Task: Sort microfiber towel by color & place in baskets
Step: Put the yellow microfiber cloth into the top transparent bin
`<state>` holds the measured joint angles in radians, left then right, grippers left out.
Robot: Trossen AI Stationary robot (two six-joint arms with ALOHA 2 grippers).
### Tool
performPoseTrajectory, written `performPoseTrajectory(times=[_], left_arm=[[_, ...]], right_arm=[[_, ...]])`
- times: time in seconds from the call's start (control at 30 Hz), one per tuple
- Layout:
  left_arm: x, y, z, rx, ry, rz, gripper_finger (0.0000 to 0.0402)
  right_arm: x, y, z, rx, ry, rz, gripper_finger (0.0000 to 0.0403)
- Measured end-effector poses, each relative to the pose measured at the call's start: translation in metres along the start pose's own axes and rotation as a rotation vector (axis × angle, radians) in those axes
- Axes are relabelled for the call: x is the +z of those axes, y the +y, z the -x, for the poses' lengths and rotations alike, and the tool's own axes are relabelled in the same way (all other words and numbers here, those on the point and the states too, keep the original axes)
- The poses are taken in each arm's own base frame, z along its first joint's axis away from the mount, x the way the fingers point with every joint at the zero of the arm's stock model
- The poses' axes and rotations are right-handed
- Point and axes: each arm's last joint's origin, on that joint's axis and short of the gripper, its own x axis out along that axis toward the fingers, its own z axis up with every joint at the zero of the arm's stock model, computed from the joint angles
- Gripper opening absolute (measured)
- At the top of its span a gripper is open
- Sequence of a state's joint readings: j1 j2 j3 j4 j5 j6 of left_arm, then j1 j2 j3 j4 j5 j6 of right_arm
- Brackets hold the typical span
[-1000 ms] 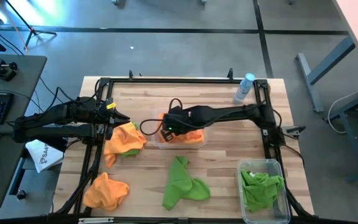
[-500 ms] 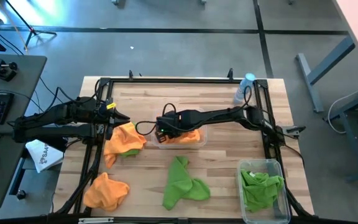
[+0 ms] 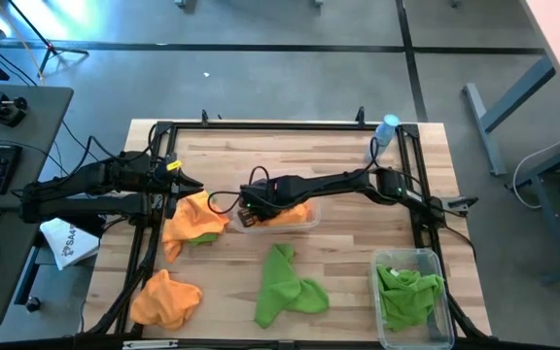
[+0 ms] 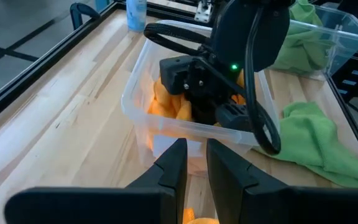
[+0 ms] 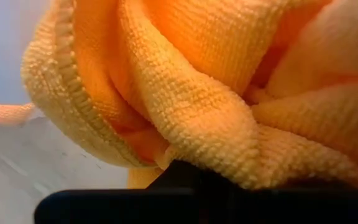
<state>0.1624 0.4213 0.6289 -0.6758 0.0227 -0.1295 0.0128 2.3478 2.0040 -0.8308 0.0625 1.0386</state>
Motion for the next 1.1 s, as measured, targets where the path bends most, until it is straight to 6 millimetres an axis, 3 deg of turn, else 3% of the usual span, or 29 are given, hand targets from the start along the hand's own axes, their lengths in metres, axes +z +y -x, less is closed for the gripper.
performPoseTrajectory(times=[0.3, 0.63, 0.83, 1.1], left_arm=[[0.000, 0.000, 0.000, 0.000, 0.000, 0.001, 0.0048], [0.000, 0.000, 0.000, 0.000, 0.000, 0.001, 0.0048], [0.000, 0.000, 0.000, 0.000, 0.000, 0.001, 0.0048], [0.000, 0.000, 0.000, 0.000, 0.000, 0.001, 0.0048]], right_arm=[[0.004, 0.002, 0.013, 0.012, -0.020, 0.042, 0.0011], [0.007, 0.002, 0.029, 0.026, -0.037, 0.019, 0.0122], [0.011, 0.005, 0.066, 0.078, -0.077, 0.014, 0.0160], [0.013, -0.005, 0.128, 0.051, -0.185, 0.022, 0.0153]])
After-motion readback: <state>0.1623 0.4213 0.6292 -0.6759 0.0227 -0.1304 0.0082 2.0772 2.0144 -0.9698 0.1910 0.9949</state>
